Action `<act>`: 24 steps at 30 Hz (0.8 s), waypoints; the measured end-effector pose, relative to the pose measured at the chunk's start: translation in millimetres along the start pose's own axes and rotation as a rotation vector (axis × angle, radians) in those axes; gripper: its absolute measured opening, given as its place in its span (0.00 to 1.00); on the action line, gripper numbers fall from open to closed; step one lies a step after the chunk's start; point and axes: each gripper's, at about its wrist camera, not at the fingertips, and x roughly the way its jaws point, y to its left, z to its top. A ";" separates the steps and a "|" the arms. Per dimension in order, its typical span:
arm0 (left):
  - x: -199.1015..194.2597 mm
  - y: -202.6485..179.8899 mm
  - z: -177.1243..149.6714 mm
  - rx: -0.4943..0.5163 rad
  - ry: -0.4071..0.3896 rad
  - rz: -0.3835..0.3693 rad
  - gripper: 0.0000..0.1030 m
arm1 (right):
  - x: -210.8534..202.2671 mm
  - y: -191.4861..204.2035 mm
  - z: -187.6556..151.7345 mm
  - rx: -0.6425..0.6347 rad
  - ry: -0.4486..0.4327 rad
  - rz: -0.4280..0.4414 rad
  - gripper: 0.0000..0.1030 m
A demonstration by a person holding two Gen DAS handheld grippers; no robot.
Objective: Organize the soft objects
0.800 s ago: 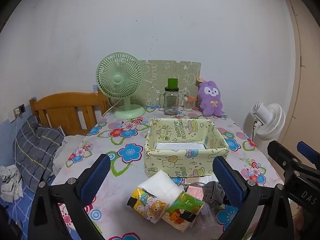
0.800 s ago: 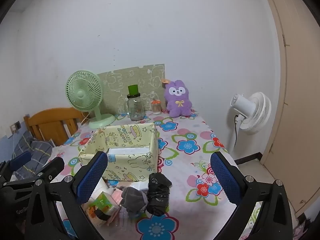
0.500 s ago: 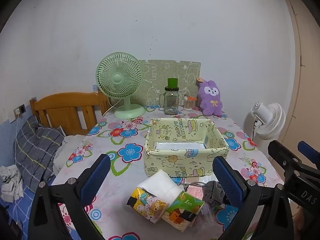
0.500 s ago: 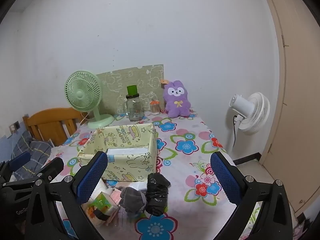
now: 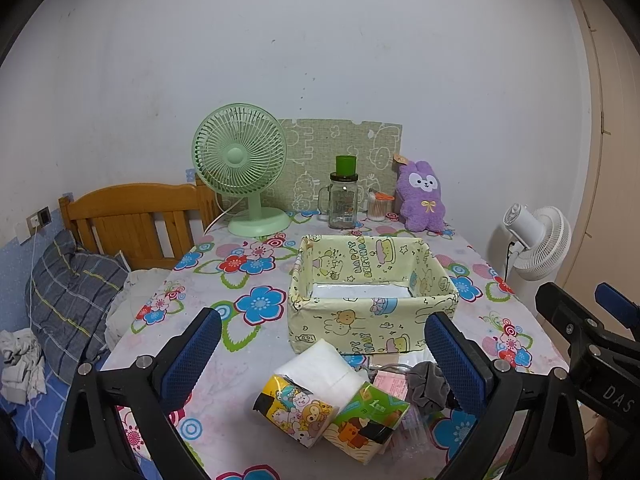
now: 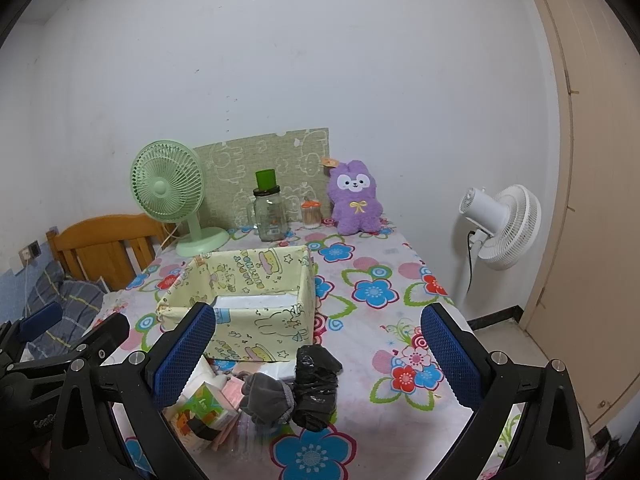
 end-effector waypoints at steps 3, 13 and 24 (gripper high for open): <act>2.7 0.4 -0.4 -0.001 0.000 0.001 0.97 | 1.3 -0.1 0.6 0.003 0.006 -0.001 1.00; 9.4 2.2 -4.5 -0.005 0.008 -0.006 0.96 | 4.9 -0.2 1.7 0.003 0.014 -0.001 1.00; 23.7 5.7 -9.8 -0.001 0.048 -0.002 0.93 | 18.3 7.1 -2.0 -0.026 0.028 -0.010 1.00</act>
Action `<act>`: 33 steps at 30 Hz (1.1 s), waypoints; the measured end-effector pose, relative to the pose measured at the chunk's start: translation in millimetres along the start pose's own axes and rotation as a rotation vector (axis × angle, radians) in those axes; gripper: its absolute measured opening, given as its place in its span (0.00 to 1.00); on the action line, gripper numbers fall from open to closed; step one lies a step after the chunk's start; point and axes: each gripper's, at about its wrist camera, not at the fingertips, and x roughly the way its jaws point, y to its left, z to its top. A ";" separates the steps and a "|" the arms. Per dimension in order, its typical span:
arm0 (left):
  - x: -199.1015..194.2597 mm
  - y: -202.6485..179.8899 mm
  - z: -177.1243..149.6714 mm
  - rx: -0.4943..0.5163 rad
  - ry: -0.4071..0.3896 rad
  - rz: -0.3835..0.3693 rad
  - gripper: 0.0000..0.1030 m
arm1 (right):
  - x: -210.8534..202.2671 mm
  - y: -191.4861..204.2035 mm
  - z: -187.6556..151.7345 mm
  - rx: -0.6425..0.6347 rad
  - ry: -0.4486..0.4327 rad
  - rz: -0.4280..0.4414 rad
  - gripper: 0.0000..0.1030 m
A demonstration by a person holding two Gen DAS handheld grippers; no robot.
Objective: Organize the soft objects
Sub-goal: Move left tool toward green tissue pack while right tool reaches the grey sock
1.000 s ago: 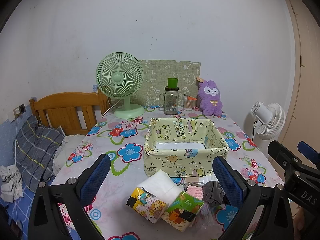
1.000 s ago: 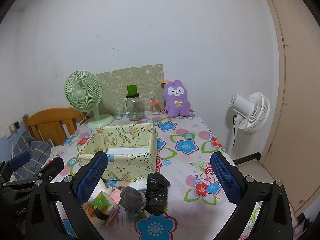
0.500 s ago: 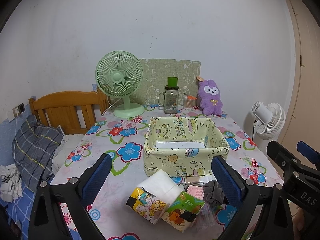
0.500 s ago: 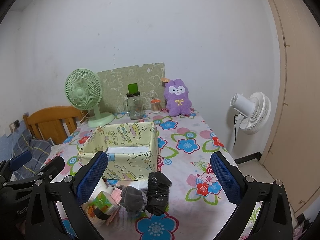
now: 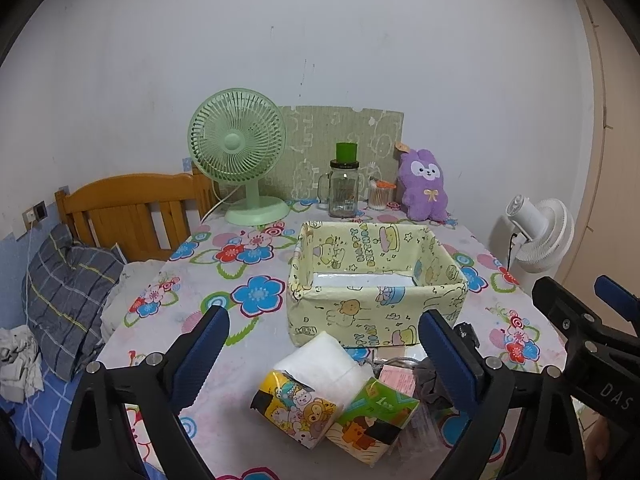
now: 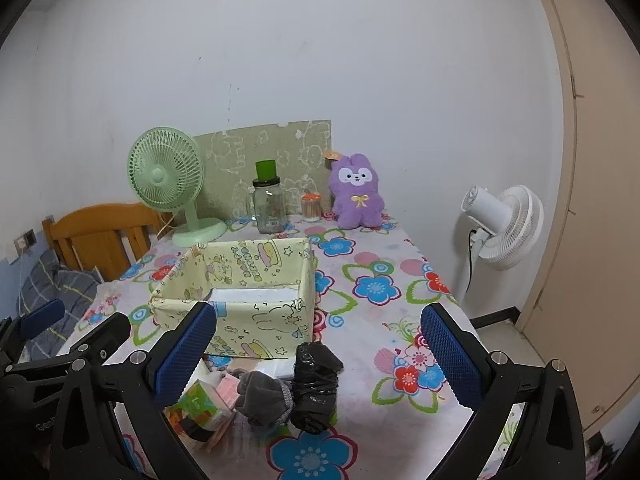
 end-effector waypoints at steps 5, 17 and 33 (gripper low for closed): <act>8.8 -0.3 -3.3 -0.001 0.024 -0.008 0.89 | 9.6 2.1 -2.5 -0.006 0.021 0.009 0.97; 33.0 -2.3 -19.1 0.024 0.063 -0.027 0.84 | 36.2 6.6 -16.9 -0.017 0.077 0.017 0.94; 50.7 -17.5 -42.4 0.091 0.152 -0.068 0.84 | 56.4 10.8 -40.8 -0.034 0.145 0.051 0.91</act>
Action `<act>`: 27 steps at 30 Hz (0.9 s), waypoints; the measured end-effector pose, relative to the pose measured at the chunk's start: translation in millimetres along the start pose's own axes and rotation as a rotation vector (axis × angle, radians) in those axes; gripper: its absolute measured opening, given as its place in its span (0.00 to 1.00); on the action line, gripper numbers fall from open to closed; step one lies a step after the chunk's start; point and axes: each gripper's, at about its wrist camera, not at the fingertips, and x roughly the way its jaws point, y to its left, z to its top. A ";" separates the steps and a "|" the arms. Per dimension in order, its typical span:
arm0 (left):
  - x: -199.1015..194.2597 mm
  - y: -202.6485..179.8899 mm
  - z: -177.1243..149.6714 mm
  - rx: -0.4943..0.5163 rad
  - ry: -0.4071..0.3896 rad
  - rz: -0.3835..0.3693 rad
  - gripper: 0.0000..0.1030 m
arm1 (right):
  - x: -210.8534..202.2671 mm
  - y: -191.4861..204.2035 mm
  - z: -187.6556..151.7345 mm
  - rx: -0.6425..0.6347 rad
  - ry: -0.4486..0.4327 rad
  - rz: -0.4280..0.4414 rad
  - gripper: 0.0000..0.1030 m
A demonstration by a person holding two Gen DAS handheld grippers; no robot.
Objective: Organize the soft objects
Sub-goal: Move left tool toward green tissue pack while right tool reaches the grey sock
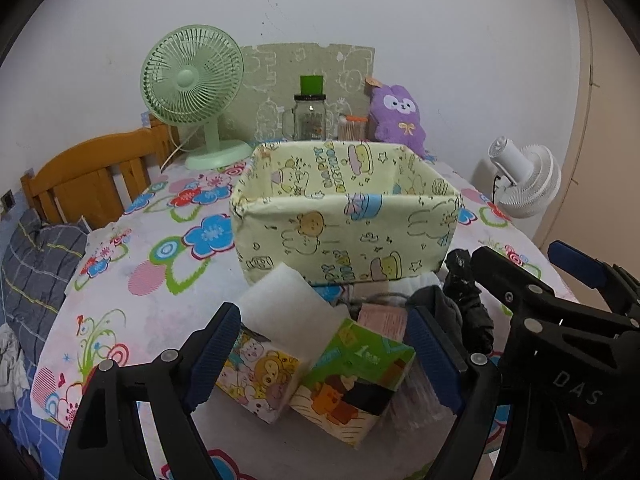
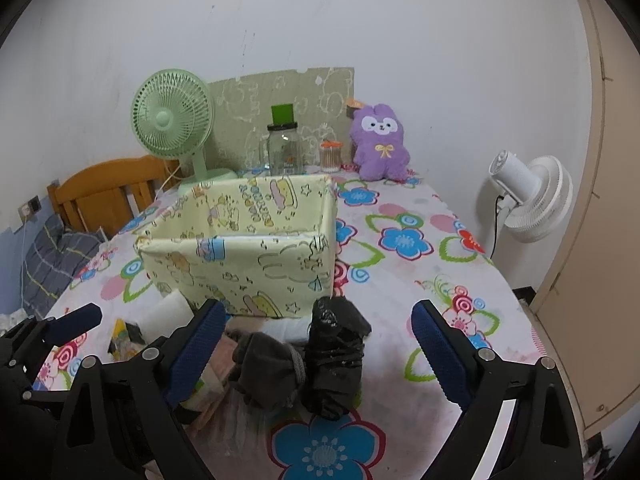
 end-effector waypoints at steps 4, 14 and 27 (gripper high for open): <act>5.6 -2.4 -3.4 -0.012 0.015 -0.013 0.84 | 7.4 -2.1 -4.9 0.009 0.021 0.008 0.90; 18.7 11.6 -8.4 -0.035 0.053 0.035 0.81 | 23.5 5.1 -11.2 -0.005 0.077 0.048 0.78; 24.7 6.7 -13.8 -0.012 0.076 0.003 0.79 | 45.5 18.4 -17.6 -0.004 0.168 0.127 0.62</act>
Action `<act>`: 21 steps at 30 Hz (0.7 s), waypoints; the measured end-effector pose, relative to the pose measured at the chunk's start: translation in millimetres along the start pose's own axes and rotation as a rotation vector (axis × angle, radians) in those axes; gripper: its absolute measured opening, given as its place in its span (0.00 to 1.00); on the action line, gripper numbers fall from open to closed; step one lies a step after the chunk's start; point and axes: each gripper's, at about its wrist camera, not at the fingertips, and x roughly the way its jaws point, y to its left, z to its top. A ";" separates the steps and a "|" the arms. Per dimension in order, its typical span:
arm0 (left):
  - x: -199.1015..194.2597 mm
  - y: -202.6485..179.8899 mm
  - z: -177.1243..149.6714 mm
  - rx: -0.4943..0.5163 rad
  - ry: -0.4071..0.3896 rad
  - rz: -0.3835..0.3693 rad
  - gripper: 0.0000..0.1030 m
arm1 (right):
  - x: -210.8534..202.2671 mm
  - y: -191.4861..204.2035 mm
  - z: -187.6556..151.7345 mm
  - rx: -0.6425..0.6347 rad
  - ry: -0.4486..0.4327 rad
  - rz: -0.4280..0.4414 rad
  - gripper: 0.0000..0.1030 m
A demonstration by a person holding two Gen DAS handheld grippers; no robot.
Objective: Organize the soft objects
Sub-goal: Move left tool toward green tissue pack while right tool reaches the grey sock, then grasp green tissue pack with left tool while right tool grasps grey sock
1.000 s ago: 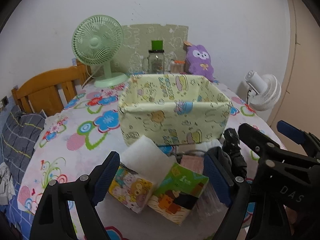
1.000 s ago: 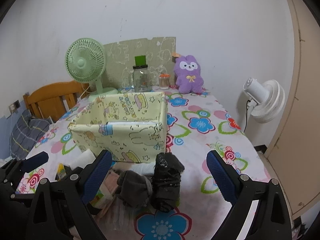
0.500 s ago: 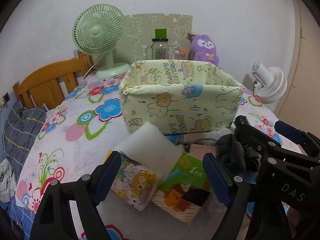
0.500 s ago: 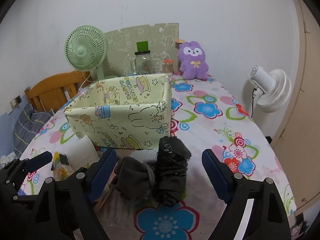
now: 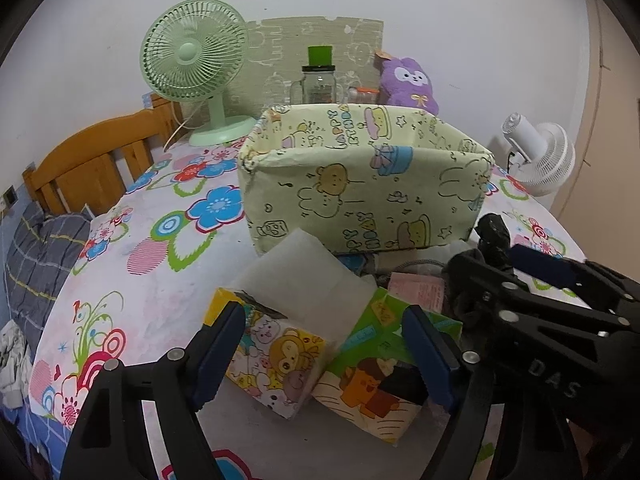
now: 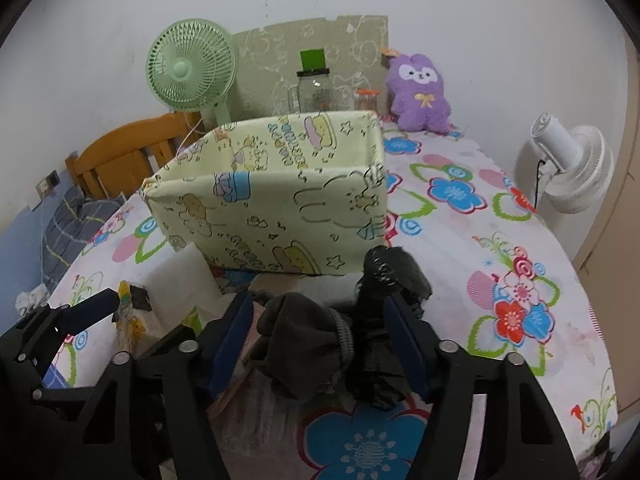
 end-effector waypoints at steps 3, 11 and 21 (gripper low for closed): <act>1.2 -2.8 -0.9 0.006 0.004 0.000 0.79 | 4.5 0.4 -1.8 0.005 0.016 0.028 0.49; -1.9 -4.9 -0.5 0.006 -0.003 -0.010 0.79 | 0.1 4.9 -1.2 -0.007 0.005 0.041 0.20; -17.9 -16.1 -0.1 0.023 -0.042 -0.074 0.83 | -22.7 4.0 -0.4 -0.011 -0.042 0.024 0.18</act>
